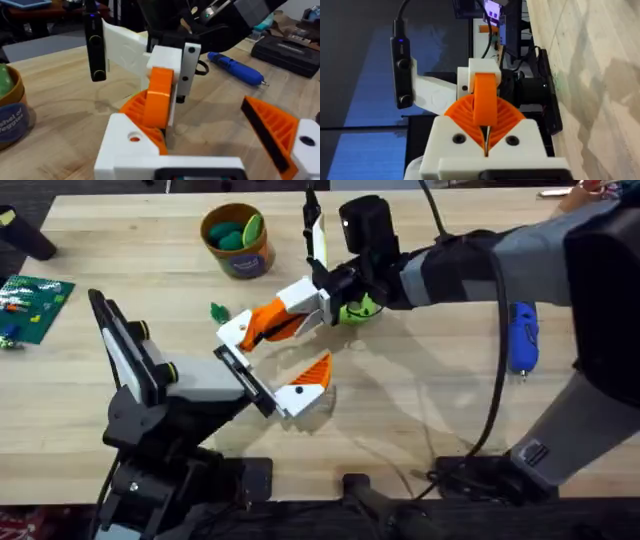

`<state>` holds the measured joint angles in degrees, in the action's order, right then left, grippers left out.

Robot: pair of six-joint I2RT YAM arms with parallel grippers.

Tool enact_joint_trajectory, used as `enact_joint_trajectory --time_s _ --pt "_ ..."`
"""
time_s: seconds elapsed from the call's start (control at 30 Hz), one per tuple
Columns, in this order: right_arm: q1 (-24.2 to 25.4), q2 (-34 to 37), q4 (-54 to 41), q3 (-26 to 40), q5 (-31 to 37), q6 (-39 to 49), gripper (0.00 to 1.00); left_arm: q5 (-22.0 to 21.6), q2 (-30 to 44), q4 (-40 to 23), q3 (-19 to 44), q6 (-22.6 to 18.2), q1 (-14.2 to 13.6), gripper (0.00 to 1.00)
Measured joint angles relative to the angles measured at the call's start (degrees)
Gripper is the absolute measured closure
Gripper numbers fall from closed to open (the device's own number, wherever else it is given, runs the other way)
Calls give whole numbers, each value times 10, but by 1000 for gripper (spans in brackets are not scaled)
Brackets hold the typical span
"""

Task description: Pick up the gripper from the table and insert it into the empty holder that is missing its gripper. Then pick up a screw, insert it into the mounting hole, and use the screwdriver to tighten it. Finally, clean up the table by picking up the vegetable and placing it into the bucket.

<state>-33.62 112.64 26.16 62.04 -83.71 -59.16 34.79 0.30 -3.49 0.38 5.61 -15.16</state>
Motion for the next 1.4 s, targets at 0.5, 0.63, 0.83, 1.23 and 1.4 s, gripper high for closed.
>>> enact_joint_trajectory --time_s 0.5,0.63,0.83,1.23,1.4 --pt "-10 19 -6 -1 34 -11 57 9 -3 0 1 -14 0 14" --pt "-6 21 -7 -2 27 -10 8 12 -3 0 1 -20 0 14" --pt "14 21 -3 -2 7 -12 9 59 -3 -2 1 -21 -10 14" --pt "92 21 -4 -2 -35 3 16 92 -3 -4 1 -21 -14 14" --pt "98 21 -26 -24 -36 41 43 94 -3 -4 1 -21 -14 14"
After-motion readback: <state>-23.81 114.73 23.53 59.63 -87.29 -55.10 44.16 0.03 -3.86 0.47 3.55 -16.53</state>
